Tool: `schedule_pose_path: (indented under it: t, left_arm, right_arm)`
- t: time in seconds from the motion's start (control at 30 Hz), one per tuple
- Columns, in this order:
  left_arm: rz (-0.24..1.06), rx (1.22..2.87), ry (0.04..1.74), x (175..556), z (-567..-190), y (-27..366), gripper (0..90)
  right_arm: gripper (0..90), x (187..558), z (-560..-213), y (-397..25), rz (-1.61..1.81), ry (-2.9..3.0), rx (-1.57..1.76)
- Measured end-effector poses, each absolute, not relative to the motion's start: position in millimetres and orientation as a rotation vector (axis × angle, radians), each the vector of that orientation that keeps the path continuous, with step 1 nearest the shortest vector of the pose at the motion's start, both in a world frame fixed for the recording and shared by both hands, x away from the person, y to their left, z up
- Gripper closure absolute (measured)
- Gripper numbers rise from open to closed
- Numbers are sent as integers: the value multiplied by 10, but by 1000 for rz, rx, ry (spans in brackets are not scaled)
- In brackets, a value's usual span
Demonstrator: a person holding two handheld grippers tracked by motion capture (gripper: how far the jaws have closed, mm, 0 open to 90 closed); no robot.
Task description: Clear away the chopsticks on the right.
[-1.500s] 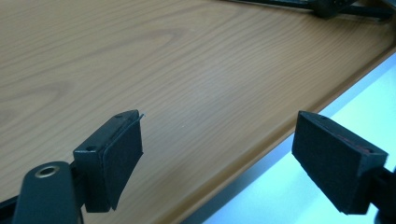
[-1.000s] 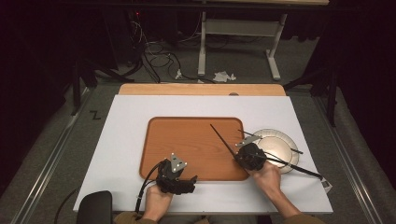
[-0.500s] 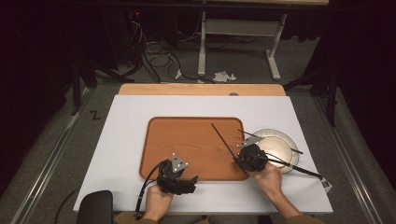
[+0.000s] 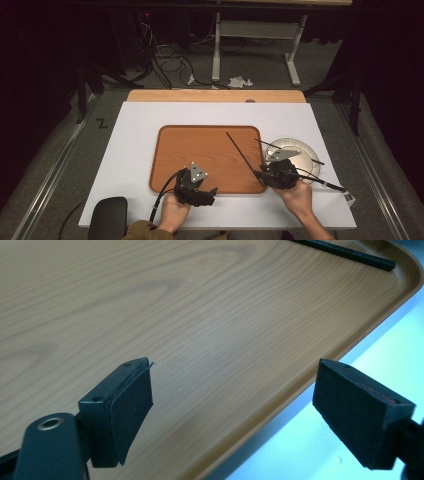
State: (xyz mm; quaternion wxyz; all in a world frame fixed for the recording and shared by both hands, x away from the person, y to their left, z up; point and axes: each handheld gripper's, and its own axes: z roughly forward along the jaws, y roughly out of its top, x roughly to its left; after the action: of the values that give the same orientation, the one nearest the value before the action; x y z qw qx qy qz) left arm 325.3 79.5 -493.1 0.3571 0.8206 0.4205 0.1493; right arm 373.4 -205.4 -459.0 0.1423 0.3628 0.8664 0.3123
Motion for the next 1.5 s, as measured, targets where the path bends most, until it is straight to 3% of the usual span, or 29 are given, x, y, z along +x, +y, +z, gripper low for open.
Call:
schedule_pose_path:
  t: [0.93,1.5]
  left_arm:
    - [371,2152,1031,3325,-4936,662,165]
    - [390,2136,1089,3262,-4948,777,165]
  right_arm:
    - [710,3586,-4109,-3025,1035,2180,1216]
    - [734,3914,-4351,-3592,907,2113,1437]
